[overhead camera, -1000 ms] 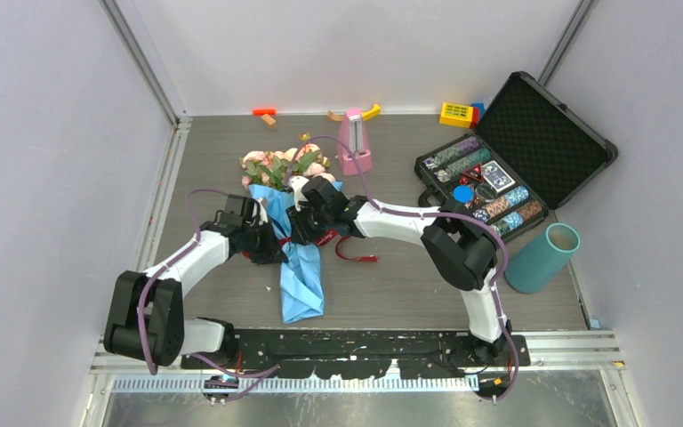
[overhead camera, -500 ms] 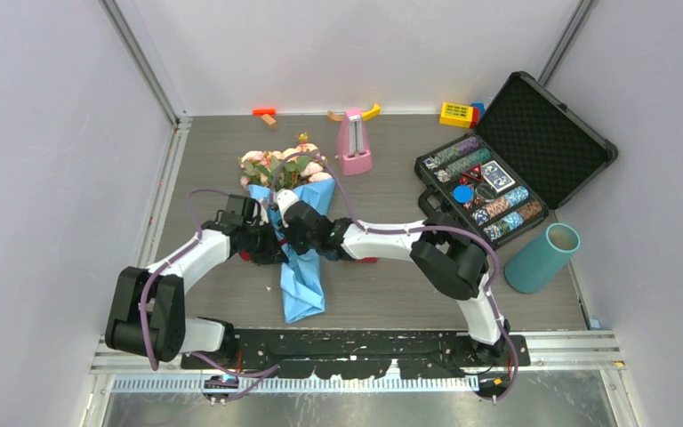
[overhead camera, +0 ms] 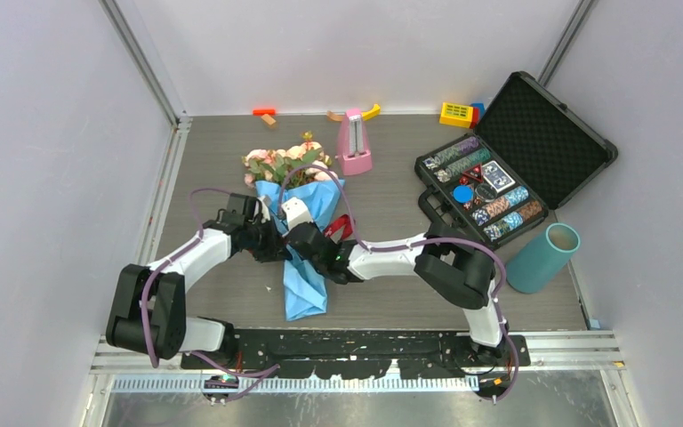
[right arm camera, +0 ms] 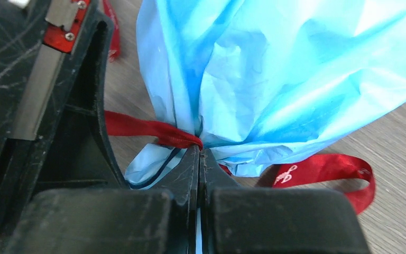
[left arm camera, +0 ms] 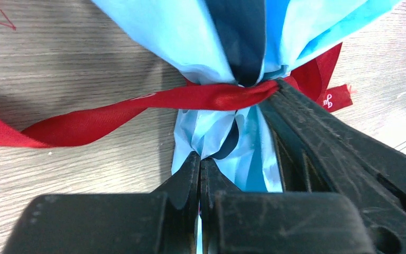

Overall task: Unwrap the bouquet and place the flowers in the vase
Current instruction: Untie the ribbon from the wrapping paper.

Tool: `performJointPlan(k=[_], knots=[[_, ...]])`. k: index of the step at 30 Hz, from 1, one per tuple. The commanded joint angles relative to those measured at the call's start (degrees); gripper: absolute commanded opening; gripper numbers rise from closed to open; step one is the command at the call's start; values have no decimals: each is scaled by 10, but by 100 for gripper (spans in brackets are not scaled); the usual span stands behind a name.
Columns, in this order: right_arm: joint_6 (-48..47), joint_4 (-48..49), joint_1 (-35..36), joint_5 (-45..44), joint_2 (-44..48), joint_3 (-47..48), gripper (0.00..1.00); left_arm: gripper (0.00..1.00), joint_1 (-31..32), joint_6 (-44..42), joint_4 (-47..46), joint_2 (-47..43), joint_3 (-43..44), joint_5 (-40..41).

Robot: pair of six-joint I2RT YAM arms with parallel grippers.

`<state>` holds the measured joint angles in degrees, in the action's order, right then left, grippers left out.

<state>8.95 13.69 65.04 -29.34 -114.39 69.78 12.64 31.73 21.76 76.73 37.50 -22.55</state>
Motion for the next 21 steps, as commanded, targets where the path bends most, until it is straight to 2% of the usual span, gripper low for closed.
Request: performJointPlan(k=[1,7,17,21], knots=[[6,73,-4,-120,50,-14,0,0,1,5,3,6,6,-3],[26,87,-5,-152,71,-34,0,0,0,8,10,4,2,10],[88,53,-6,-192,87,-40,0,0,0,18,21,0,0,40],[128,26,-16,-182,98,-46,0,0,-2,22,23,-6,-1,52]])
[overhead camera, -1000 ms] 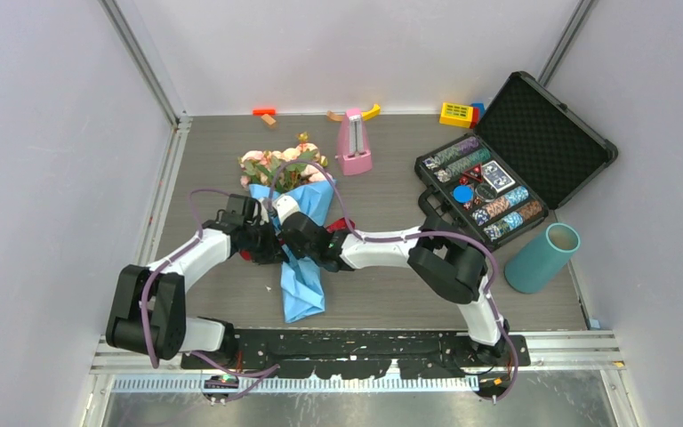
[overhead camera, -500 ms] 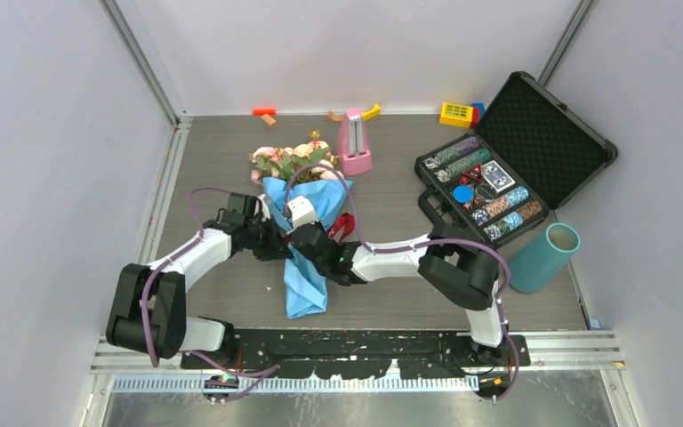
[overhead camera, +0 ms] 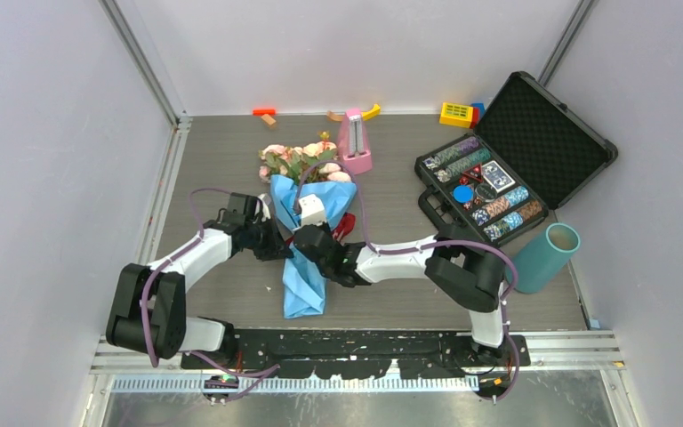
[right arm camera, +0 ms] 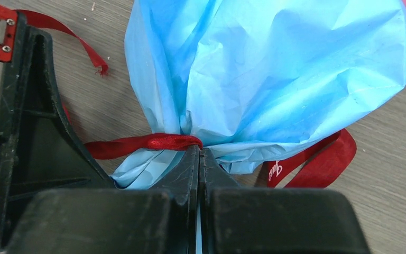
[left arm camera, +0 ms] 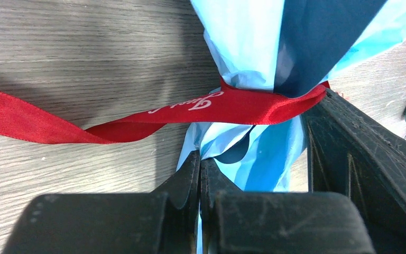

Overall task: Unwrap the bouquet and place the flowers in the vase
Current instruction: Untie the ribbon from the wrapping paper.

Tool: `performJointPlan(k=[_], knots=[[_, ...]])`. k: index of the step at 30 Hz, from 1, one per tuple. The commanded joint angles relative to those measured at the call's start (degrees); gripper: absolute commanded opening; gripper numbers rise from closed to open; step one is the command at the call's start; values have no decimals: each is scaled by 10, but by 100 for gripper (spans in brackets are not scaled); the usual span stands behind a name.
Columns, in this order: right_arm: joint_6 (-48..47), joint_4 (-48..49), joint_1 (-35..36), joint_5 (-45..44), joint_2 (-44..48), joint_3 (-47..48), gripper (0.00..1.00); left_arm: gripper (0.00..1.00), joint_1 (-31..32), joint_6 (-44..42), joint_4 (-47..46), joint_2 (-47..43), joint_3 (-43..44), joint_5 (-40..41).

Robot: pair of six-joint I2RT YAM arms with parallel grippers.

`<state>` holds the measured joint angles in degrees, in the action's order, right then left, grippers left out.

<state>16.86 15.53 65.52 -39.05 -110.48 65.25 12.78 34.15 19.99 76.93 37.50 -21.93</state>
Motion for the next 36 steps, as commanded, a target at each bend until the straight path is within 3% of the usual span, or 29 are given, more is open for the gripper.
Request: performJointPlan(k=[1,7,18,21,27,36], knots=[[56,5,-26,-72,62,-5,0,0,-4,-2,41,-9,-2,47],[110,-37,-68,79,92,-9,1,0,-10,-2,41,-17,-4,48],[118,-72,-99,208,135,-22,9,0,-14,-9,36,-16,-5,36],[101,-77,-100,227,141,-25,12,0,-14,-8,27,-16,-6,21],[74,-82,-101,264,149,-29,27,0,-14,-8,23,-14,-1,10],[41,-110,-101,310,86,28,34,0,-14,-11,26,-15,0,5]])
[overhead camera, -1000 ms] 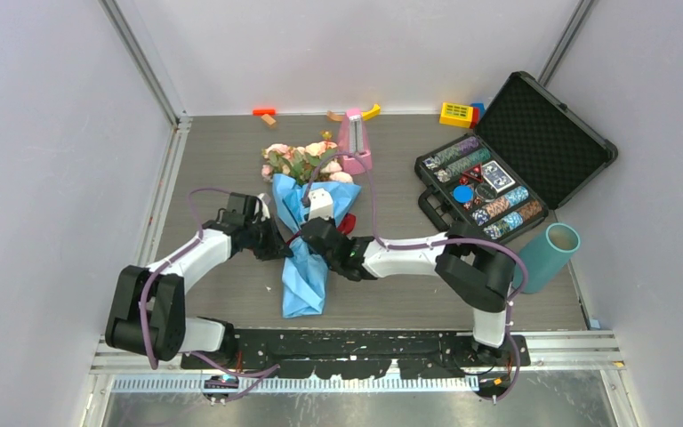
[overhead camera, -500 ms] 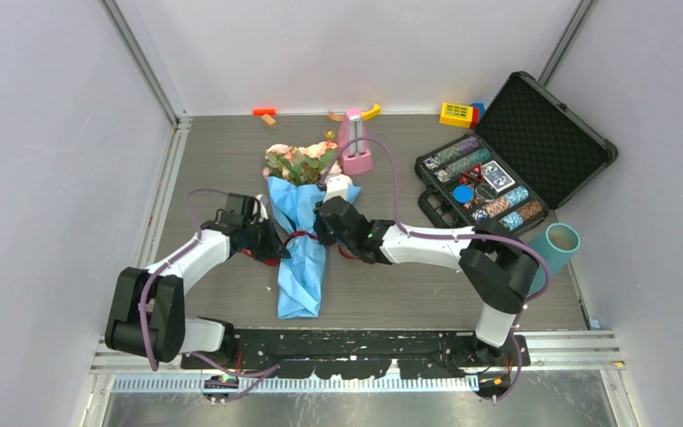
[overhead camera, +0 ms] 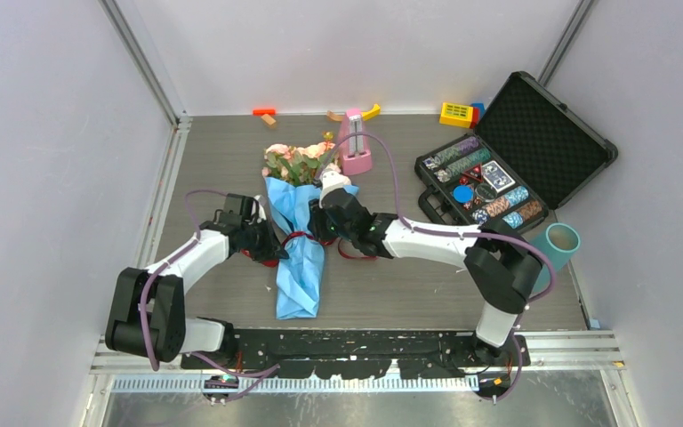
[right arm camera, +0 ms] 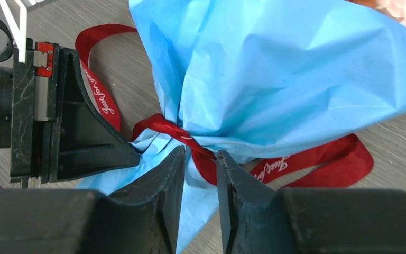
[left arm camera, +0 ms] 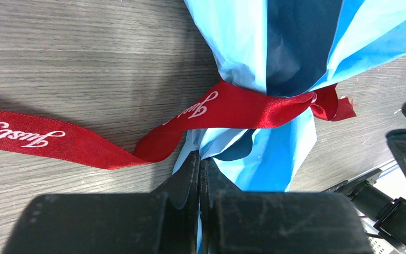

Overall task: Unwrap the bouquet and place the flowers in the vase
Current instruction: Untie the ribbon from the wrapping paper.

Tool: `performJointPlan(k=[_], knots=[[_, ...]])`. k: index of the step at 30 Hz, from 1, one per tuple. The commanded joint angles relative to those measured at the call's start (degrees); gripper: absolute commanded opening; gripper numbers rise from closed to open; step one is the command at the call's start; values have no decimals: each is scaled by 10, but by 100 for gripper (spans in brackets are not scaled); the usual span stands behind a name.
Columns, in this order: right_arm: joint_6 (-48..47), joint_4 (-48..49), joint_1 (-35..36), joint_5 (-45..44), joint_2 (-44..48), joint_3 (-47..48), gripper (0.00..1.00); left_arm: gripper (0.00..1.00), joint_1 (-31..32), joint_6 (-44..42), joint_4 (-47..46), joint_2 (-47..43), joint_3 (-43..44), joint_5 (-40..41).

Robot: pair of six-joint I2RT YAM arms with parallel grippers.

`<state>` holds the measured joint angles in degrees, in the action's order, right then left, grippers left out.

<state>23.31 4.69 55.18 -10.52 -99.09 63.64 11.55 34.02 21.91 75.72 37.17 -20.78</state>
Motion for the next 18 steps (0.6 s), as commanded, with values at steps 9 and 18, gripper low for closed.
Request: performJointPlan(k=[9,18], knots=[[-35,-13,3,41,-67,76,37,0,-2,-12,8,0,9,-12],[-47,-12,3,76,-87,82,34,0,-2,-14,11,5,14,-12]])
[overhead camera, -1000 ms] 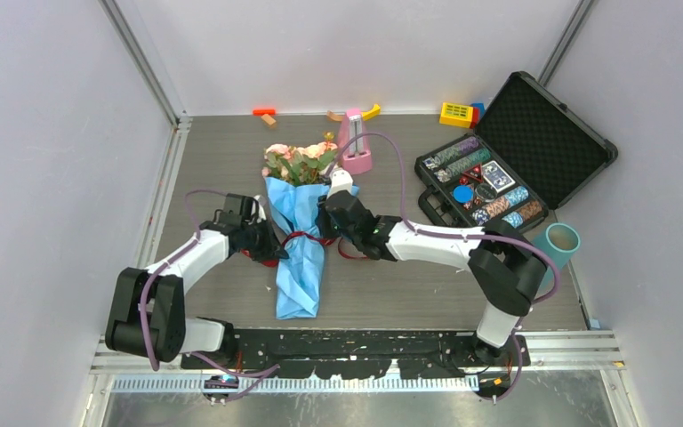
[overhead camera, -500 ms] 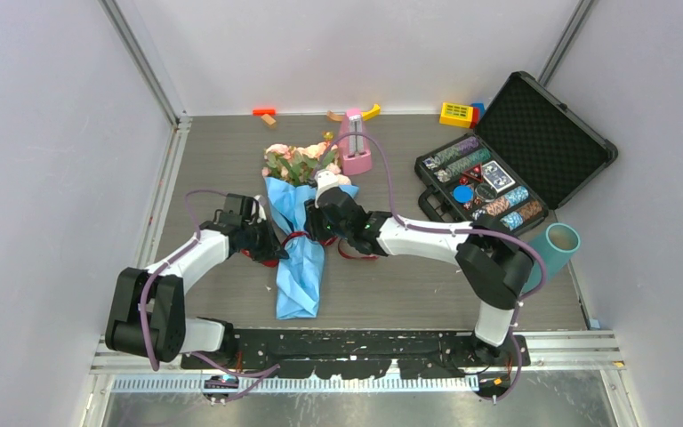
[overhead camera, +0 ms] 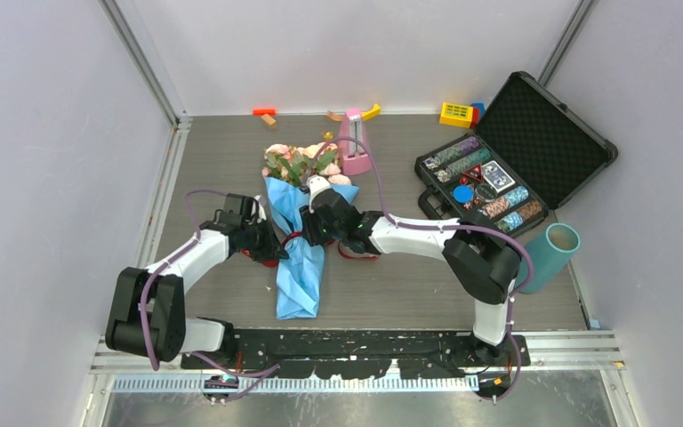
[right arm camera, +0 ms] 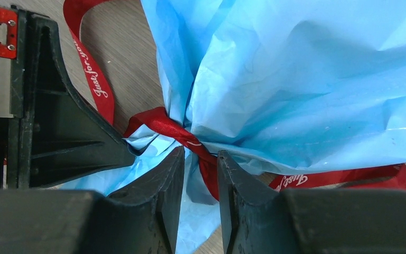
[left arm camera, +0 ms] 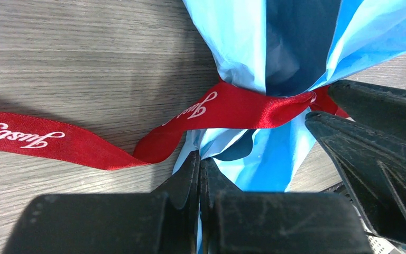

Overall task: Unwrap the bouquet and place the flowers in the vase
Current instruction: Untie the ribbon from the wrapping paper.

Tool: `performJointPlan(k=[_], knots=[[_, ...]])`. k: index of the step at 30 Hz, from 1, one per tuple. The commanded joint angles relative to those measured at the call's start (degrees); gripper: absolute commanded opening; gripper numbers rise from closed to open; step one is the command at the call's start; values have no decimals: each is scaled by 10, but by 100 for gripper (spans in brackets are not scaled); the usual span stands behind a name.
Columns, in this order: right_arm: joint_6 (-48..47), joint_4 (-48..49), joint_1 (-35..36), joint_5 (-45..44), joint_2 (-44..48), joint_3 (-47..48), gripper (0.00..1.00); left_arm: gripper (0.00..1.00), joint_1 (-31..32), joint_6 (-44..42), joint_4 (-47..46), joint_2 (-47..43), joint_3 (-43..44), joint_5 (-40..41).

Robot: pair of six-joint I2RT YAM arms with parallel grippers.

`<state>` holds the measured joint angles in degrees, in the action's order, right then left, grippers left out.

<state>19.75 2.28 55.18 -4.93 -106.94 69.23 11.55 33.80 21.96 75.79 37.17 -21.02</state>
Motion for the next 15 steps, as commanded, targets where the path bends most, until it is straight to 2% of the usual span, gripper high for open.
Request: performJointPlan(k=[1,12,15], knots=[[-12,13,3,21,-10,27,34,0,-2,-13,11,5,14,-9],[-26,10,3,13,-32,53,31,0,-2,-14,13,4,13,-10],[-27,14,3,-1,-33,56,23,0,-2,-14,15,2,12,-9]])
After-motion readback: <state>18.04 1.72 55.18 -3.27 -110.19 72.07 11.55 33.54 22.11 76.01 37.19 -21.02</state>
